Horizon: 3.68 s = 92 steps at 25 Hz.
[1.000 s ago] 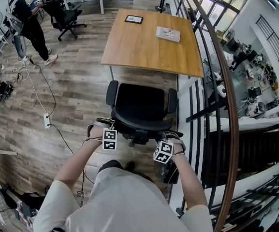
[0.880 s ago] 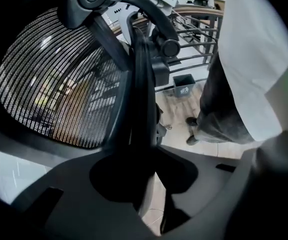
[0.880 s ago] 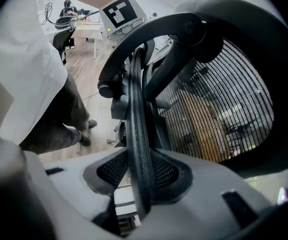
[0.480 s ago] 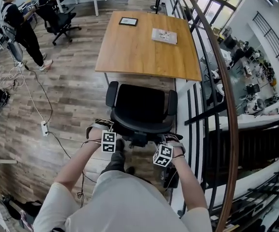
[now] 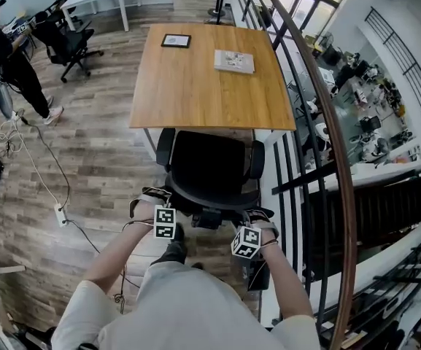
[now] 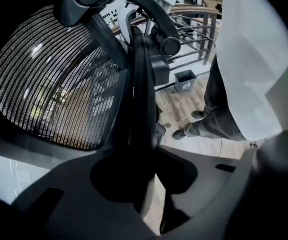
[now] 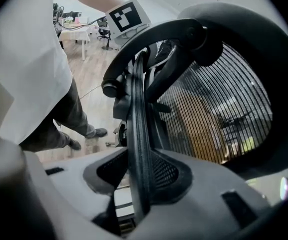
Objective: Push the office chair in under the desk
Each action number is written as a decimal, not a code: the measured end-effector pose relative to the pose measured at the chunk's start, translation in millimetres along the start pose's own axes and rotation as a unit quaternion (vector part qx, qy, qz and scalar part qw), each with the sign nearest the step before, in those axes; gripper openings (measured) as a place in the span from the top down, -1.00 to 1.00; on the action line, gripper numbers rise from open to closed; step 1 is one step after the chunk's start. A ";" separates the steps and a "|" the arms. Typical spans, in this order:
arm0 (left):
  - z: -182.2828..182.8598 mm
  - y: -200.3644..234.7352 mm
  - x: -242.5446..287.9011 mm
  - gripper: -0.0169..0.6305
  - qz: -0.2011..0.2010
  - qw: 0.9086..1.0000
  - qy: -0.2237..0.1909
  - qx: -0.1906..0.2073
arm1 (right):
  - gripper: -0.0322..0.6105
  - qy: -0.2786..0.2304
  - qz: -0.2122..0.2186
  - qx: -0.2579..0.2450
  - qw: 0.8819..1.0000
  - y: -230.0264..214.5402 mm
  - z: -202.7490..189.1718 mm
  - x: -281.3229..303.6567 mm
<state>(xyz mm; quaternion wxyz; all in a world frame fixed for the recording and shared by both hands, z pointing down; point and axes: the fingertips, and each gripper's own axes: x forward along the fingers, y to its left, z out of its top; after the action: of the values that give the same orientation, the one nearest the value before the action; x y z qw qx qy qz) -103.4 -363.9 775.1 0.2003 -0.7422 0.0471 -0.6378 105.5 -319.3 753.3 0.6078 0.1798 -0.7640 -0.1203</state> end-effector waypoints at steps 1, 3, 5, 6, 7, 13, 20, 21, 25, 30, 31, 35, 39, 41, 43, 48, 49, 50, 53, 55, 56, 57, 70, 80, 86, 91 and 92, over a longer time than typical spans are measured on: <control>-1.0 7.5 3.7 0.64 0.001 1.000 -0.001 0.004 | 0.48 0.002 0.000 0.004 1.000 -5.7 -0.5 3.3; -2.5 21.3 11.0 0.65 0.003 1.000 -0.004 0.009 | 0.48 0.006 0.002 0.013 1.000 -16.5 -2.1 9.8; -4.1 36.4 17.3 0.65 0.002 1.000 -0.007 0.015 | 0.48 0.011 0.001 0.019 1.000 -29.7 -3.9 16.2; -5.1 44.5 20.0 0.65 0.001 1.000 -0.008 0.017 | 0.48 0.013 0.001 0.021 1.000 -37.3 -4.6 19.2; -5.8 52.7 22.6 0.65 0.001 1.000 -0.010 0.020 | 0.48 0.015 0.001 0.023 1.000 -45.2 -5.2 21.8; -5.3 96.8 35.9 0.65 -0.001 0.999 -0.020 0.030 | 0.48 0.015 -0.010 0.029 0.999 -85.6 -11.2 33.3; -7.3 141.8 50.9 0.65 0.004 0.999 -0.024 0.034 | 0.48 0.021 -0.006 0.034 0.999 -128.2 -18.1 49.1; -7.0 147.8 52.0 0.66 0.005 0.999 -0.024 0.035 | 0.48 0.021 -0.004 0.036 0.999 -133.6 -19.1 50.3; -3.4 164.6 58.5 0.66 0.007 0.999 -0.024 0.038 | 0.48 0.021 -0.001 0.038 0.999 -148.8 -25.2 55.6; 4.7 189.9 66.9 0.66 0.009 0.999 -0.021 0.031 | 0.48 0.015 -0.002 0.027 1.000 -175.7 -38.5 63.6; 7.3 194.4 68.9 0.66 0.010 0.999 -0.021 0.029 | 0.48 0.014 -0.002 0.024 1.000 -180.7 -41.9 64.4; 14.8 212.0 76.1 0.65 0.007 1.000 -0.018 0.019 | 0.48 0.007 0.003 0.014 1.000 -202.0 -54.1 70.0; 20.6 232.6 81.1 0.66 0.010 1.000 -0.014 0.010 | 0.48 -0.002 0.007 0.004 1.000 -225.0 -62.9 74.5; 23.5 240.1 85.2 0.65 0.009 1.000 -0.013 0.003 | 0.48 -0.004 0.010 -0.001 1.000 -234.9 -68.3 78.3; 27.1 246.7 89.9 0.65 0.010 1.000 -0.011 -0.002 | 0.48 -0.006 0.010 -0.007 1.000 -243.3 -74.0 82.7; 35.0 262.7 99.5 0.65 0.013 1.000 -0.004 -0.016 | 0.48 -0.014 0.011 -0.023 1.000 -264.7 -87.2 90.4; 36.6 265.6 100.7 0.65 0.013 1.000 -0.003 -0.020 | 0.48 -0.016 0.011 -0.027 0.999 -268.5 -89.6 92.2; 38.1 268.0 101.9 0.65 0.014 1.000 -0.002 -0.023 | 0.48 -0.018 0.012 -0.030 0.999 -272.0 -92.0 93.7; 44.1 275.0 105.5 0.65 0.017 0.999 0.001 -0.032 | 0.48 -0.024 0.016 -0.040 0.999 -282.3 -100.1 96.0; 49.5 279.0 108.0 0.65 0.020 0.999 0.001 -0.038 | 0.48 -0.028 0.020 -0.046 0.998 -288.9 -106.1 96.9; 51.6 280.4 108.8 0.65 0.021 0.999 0.001 -0.040 | 0.48 -0.029 0.023 -0.049 0.998 -291.6 -108.4 97.5; 53.0 281.5 109.3 0.65 0.022 0.999 0.002 -0.043 | 0.48 -0.031 0.025 -0.052 0.998 -293.7 -110.1 97.9; 57.2 293.6 111.7 0.64 0.009 0.998 0.003 -0.056 | 0.48 -0.048 0.034 -0.063 0.996 -310.9 -115.1 100.9; 57.6 291.3 108.7 0.59 0.012 0.999 -0.018 -0.042 | 0.48 -0.022 0.018 -0.067 0.997 -306.7 -116.7 101.2; 56.9 288.4 109.4 0.52 0.002 0.999 -0.028 -0.024 | 0.47 -0.001 0.009 -0.063 0.998 -306.9 -118.8 100.9; 54.5 289.1 104.8 0.52 -0.004 0.999 -0.031 -0.007 | 0.36 0.008 -0.001 -0.035 0.999 -314.2 -121.4 89.4; 54.5 289.6 103.6 0.51 -0.003 0.999 -0.033 -0.005 | 0.36 0.009 -0.003 -0.029 1.000 -313.8 -122.9 87.9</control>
<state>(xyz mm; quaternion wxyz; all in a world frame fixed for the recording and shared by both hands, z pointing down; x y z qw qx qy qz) 21.8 -649.7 762.0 0.1957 -0.7642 0.0416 -0.6131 248.1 -636.4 733.4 0.6192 0.1652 -0.7543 -0.1427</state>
